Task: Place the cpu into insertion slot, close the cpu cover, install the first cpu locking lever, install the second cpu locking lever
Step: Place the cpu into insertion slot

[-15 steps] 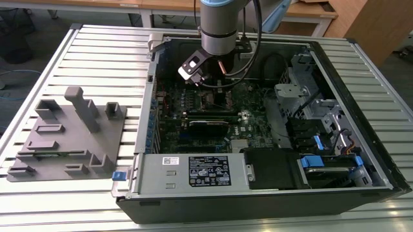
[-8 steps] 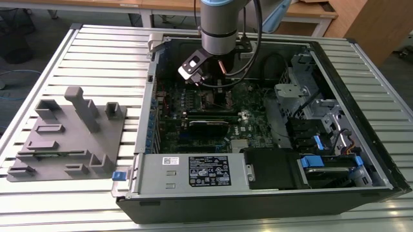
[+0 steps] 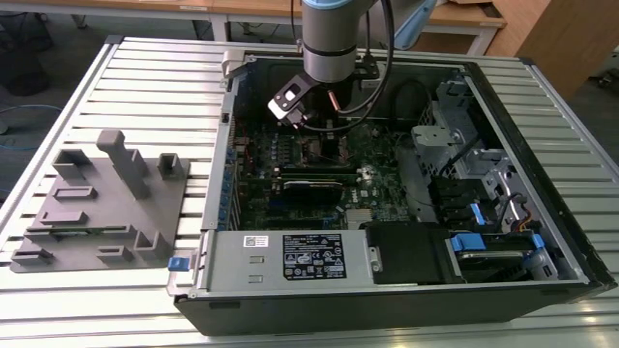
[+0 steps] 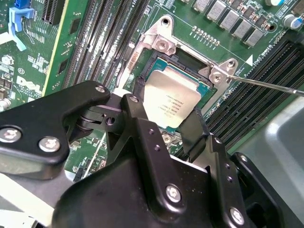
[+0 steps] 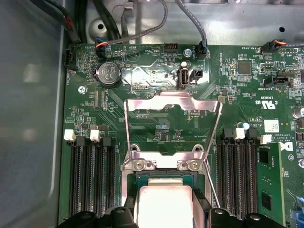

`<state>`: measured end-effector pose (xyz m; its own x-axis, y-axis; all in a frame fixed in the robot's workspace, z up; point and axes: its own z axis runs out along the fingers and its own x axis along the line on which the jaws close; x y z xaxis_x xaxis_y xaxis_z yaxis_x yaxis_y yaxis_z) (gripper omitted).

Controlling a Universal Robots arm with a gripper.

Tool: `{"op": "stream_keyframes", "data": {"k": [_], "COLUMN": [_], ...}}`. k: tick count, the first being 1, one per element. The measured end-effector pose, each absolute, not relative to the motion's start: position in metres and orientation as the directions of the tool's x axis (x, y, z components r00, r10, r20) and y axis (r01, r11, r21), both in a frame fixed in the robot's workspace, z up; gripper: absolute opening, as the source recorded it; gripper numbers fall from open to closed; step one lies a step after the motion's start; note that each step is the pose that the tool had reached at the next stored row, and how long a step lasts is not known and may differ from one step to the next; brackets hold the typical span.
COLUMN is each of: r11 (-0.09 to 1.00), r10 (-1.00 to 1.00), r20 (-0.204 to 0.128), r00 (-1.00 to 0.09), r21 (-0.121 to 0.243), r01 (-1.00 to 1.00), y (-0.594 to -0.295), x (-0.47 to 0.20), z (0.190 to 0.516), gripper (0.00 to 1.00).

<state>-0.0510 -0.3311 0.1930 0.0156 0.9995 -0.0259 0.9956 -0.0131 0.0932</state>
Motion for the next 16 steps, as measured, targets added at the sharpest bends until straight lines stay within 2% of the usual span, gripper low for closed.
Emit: {"op": "stream_keyframes", "data": {"k": [16], "r11": [-0.013], "r10": [1.0], "r20": [-0.027], "r00": [0.016], "r21": [0.093], "r01": [0.996], "y": [-0.3316], "x": [-0.0522], "z": [0.1887], "gripper": [0.54]}}
